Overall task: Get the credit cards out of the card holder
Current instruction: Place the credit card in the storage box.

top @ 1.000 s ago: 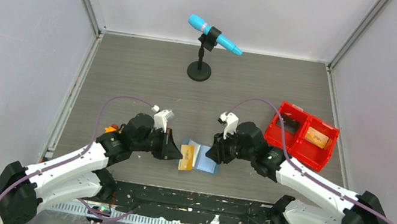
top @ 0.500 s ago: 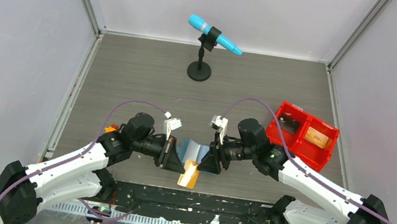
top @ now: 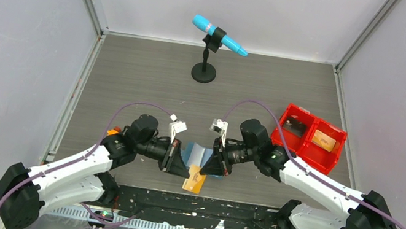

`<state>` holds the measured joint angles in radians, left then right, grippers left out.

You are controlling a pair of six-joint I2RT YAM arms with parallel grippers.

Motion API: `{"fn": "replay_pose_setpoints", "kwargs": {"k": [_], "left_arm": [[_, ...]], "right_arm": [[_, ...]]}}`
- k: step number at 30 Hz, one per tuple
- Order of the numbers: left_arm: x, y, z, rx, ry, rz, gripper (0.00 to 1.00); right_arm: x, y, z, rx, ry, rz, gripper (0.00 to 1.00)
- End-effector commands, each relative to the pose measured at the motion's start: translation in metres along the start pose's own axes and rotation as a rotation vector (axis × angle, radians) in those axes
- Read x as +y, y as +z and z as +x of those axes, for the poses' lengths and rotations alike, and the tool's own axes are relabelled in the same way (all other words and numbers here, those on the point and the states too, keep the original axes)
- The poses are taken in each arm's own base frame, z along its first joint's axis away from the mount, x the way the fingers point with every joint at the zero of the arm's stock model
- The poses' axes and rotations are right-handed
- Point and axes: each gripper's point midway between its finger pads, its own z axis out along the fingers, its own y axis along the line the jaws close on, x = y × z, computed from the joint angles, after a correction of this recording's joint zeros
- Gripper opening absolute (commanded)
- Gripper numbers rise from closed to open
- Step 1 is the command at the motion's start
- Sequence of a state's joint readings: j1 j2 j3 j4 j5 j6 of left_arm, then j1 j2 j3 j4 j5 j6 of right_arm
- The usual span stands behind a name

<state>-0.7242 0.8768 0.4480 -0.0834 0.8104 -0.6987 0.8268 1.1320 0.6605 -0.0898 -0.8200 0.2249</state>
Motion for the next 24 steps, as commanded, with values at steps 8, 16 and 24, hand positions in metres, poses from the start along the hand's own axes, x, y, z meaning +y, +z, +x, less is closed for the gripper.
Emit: {"fn": "replay_pose_setpoints", "kwargs": {"k": [8,16,24], "left_arm": [[0.008,-0.002,-0.017,-0.051,0.024,-0.095,0.42],[0.031,-0.023,-0.027,-0.124,0.041,-0.318,0.99],[0.049,-0.054,-0.041,-0.178,0.044,-0.563,0.99]], "right_arm": [[-0.002,0.002,-0.015,-0.083,-0.024,0.009,0.05],[-0.035,-0.013,-0.03,-0.162,0.04,0.153,0.05],[-0.103,-0.067,-0.047,-0.314,0.156,0.467,0.05]]}}
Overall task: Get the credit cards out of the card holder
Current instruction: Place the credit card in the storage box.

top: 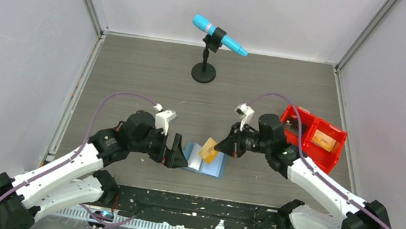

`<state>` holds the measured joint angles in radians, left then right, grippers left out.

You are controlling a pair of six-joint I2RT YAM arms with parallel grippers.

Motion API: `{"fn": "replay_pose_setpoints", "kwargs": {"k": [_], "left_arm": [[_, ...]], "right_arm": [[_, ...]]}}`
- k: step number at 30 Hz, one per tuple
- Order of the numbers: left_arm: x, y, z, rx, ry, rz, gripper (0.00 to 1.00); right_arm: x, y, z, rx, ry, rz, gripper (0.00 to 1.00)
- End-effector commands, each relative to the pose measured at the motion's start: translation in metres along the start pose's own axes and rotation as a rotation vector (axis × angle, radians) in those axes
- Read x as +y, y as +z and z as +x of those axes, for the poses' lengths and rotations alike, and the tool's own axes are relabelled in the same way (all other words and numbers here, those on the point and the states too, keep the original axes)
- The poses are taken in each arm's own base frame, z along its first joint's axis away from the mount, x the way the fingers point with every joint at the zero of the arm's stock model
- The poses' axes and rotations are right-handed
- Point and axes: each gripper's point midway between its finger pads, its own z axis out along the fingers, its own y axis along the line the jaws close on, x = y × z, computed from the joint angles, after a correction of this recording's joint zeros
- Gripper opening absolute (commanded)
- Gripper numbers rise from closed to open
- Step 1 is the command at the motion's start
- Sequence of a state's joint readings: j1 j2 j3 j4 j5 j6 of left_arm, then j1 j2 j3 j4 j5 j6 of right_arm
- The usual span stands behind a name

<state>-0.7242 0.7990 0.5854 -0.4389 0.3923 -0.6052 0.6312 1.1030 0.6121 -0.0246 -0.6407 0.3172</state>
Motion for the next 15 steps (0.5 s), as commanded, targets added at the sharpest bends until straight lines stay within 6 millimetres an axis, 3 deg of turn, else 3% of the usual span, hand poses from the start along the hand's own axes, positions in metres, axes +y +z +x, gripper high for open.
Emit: {"fn": "replay_pose_setpoints", "kwargs": {"k": [1,4,8,10,15], "left_arm": [[0.019,-0.019,-0.017,-0.042,0.034,-0.184,0.99],[0.024,-0.029,-0.021,-0.04,0.047,-0.244,0.99],[0.024,-0.04,-0.019,-0.016,0.071,-0.272,0.99],[0.025,-0.047,-0.017,0.002,0.08,-0.291,0.99],[0.023,-0.058,-0.019,0.01,0.112,-0.306,0.99]], "right_arm": [[-0.046,-0.023,-0.034,-0.158,0.04,0.213,0.05],[-0.077,-0.042,-0.047,-0.239,0.079,0.342,0.05],[-0.125,-0.088,-0.067,-0.373,0.131,0.551,0.05],[-0.151,-0.126,-0.079,-0.465,0.152,0.682,0.05],[-0.175,-0.201,-0.098,-0.635,0.109,0.909,0.05]]}}
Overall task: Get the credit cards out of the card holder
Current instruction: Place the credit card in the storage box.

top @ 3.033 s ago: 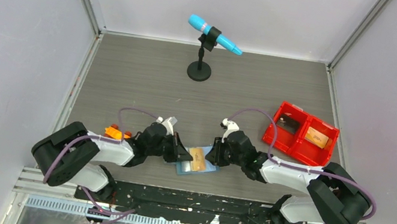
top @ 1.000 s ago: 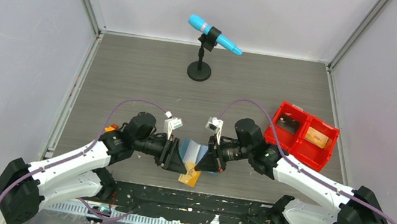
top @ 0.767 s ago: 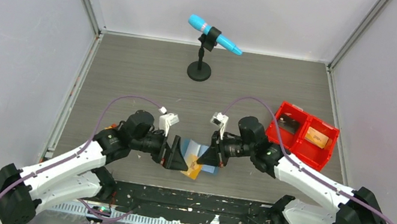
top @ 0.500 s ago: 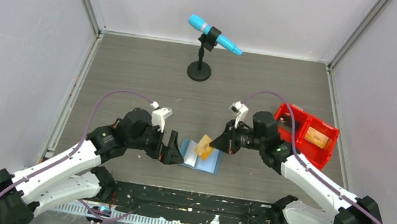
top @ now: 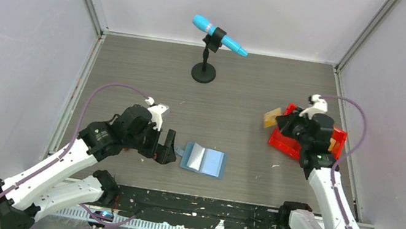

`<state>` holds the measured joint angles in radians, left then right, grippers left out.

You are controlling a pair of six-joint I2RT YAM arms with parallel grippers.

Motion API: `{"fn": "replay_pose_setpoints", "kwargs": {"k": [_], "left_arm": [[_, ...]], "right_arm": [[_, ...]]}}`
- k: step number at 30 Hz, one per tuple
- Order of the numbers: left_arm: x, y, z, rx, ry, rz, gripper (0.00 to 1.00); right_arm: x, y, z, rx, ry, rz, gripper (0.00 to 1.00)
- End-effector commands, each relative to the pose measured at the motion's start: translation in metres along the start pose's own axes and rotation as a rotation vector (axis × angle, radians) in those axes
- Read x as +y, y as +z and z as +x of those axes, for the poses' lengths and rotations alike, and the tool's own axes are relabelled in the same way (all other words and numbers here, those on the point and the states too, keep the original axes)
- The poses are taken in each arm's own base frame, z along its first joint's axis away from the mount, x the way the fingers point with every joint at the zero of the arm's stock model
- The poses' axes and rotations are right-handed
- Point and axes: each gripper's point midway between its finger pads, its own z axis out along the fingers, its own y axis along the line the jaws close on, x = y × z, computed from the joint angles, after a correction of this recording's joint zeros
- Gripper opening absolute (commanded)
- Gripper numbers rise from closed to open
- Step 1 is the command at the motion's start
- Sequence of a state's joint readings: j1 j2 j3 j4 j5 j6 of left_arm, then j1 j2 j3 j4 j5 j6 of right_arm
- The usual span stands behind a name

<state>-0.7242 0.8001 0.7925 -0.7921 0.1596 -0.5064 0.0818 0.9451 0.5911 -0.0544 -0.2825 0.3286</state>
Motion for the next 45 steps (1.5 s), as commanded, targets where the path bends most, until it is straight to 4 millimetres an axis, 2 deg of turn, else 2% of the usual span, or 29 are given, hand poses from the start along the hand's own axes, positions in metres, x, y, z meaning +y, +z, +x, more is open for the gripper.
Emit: {"fn": "replay_pose_setpoints", "kwargs": {"k": [1,5,9,13,21,28,36,39,45], "left_arm": [[0.004,-0.018,-0.005,-0.009,0.06,-0.035,0.99],[0.004,-0.022,-0.005,0.005,0.083,-0.039,0.99],[0.007,-0.022,-0.001,0.033,0.095,-0.056,0.99],[0.004,-0.019,-0.002,0.038,0.099,-0.035,0.99],[0.006,-0.016,-0.005,0.031,0.081,-0.052,0.99],[0.003,-0.019,-0.009,-0.003,0.035,-0.051,0.99],[-0.001,-0.015,-0.021,-0.061,-0.021,-0.042,0.99],[-0.002,-0.015,-0.02,-0.054,-0.028,-0.043,0.99],[-0.001,-0.016,-0.018,-0.055,-0.039,-0.045,0.99]], "right_arm": [[-0.05,-0.029,-0.06,-0.235,-0.05,0.202,0.05],[-0.09,-0.057,-0.086,-0.326,-0.057,0.35,0.05],[-0.129,-0.082,-0.093,-0.351,-0.025,0.524,0.05],[-0.155,-0.093,-0.093,-0.359,0.004,0.62,0.05],[-0.175,-0.088,-0.096,-0.34,0.051,0.61,0.05],[-0.195,-0.088,-0.088,-0.316,0.055,0.624,0.06],[-0.203,-0.062,-0.085,-0.307,0.075,0.493,0.06],[-0.208,-0.048,-0.077,-0.265,0.098,0.454,0.06],[-0.216,-0.041,-0.072,-0.251,0.102,0.451,0.06]]}}
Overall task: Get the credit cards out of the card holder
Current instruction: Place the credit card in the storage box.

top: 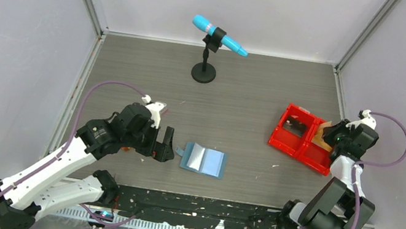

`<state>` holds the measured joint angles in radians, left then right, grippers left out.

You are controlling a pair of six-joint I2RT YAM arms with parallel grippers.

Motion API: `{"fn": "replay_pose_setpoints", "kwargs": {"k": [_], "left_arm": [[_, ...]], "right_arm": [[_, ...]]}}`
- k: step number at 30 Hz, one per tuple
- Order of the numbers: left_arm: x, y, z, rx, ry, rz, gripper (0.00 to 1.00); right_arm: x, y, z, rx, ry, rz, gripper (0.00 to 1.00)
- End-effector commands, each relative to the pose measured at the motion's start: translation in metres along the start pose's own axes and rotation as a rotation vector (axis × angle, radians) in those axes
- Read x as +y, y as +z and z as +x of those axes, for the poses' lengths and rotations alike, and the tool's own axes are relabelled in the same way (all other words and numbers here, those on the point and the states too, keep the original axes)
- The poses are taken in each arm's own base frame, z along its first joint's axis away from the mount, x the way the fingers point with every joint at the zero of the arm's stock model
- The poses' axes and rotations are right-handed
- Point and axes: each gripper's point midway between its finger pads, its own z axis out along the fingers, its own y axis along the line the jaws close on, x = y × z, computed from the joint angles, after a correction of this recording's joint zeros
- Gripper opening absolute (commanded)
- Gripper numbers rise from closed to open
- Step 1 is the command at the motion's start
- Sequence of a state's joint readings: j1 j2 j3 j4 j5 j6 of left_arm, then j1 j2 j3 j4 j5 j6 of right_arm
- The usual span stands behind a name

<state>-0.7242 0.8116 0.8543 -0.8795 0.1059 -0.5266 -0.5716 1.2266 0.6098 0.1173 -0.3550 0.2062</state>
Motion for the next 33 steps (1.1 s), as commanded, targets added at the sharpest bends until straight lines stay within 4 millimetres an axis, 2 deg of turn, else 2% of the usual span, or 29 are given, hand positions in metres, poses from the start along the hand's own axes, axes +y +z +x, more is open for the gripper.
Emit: {"fn": "replay_pose_setpoints", "kwargs": {"k": [1,33], "left_arm": [[-0.007,-0.006,-0.015,-0.064,-0.017,0.021,0.99],[-0.015,-0.004,-0.019,-0.051,-0.034,0.049,0.99]], "right_arm": [[0.01,0.003,-0.034,-0.112,-0.05,-0.05,0.06],[-0.002,0.02,-0.019,-0.037,-0.053,-0.034,0.1]]}}
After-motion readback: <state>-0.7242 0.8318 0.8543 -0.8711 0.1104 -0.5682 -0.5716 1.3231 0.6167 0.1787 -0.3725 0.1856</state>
